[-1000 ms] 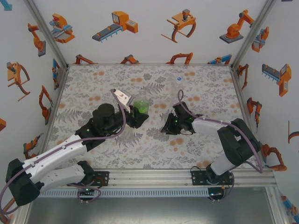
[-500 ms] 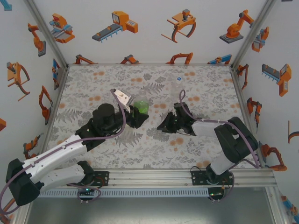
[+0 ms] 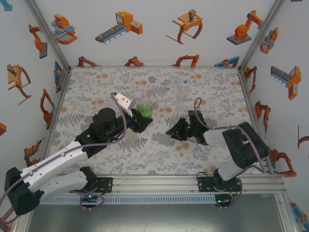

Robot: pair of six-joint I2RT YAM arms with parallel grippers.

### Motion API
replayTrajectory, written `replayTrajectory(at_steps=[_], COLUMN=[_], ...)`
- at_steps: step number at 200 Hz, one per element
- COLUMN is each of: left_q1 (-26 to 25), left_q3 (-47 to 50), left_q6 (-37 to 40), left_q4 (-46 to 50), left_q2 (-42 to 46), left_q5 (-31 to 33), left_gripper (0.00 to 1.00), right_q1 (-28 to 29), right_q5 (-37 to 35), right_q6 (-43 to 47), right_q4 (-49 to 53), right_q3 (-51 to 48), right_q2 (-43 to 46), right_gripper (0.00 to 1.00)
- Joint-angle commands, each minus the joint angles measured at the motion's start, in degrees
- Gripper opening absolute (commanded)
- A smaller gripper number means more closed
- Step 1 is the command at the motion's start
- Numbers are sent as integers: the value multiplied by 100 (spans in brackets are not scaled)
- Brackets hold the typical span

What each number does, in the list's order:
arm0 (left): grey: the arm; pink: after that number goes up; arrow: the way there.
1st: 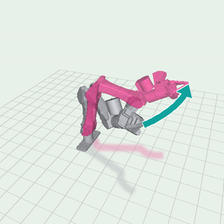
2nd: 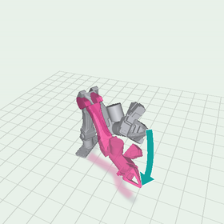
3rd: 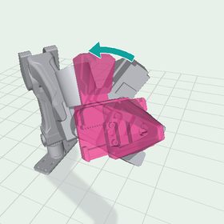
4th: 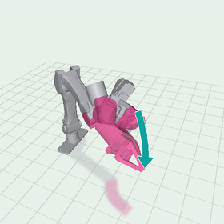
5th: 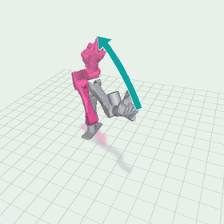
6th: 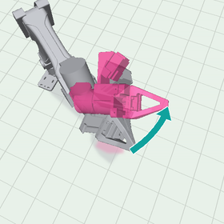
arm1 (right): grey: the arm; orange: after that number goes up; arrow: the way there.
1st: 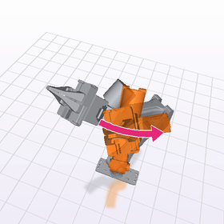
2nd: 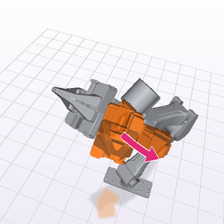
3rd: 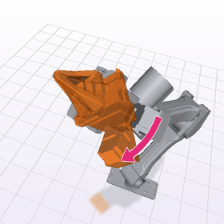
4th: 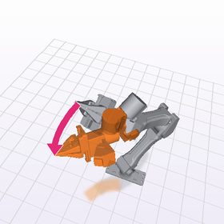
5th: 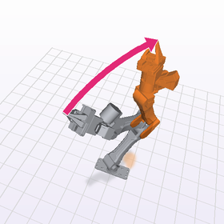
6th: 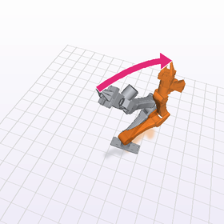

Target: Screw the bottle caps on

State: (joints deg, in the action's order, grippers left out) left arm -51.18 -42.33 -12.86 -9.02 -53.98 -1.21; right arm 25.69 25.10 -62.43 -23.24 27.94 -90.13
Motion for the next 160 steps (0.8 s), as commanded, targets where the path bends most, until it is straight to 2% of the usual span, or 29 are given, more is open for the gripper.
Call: replayTrajectory(at_steps=[1,37,58,104,160], left_q1=[36,37,46,47,64], left_q3=[58,38,14,-4,-39], left_q6=[-76,-84,-80,-111,-107], left_q4=[-60,-59,-25,-3,69], left_q2=[71,3,-41,-103,-111], left_q5=[35,111,121,153,148], left_gripper=[0,0,0,0,0], right_q1=[5,249,484,1183,1647], right_q5=[-761,-1523,-1976,-2785,-3267], right_q6=[682,1389,1660,2077,2319], right_q4=[1800,3376,3946,4728,4952], right_q3=[313,1139,1583,2461,2979], right_q2=[290,575,604,211,-385], right_gripper=[36,38,40,50,50])
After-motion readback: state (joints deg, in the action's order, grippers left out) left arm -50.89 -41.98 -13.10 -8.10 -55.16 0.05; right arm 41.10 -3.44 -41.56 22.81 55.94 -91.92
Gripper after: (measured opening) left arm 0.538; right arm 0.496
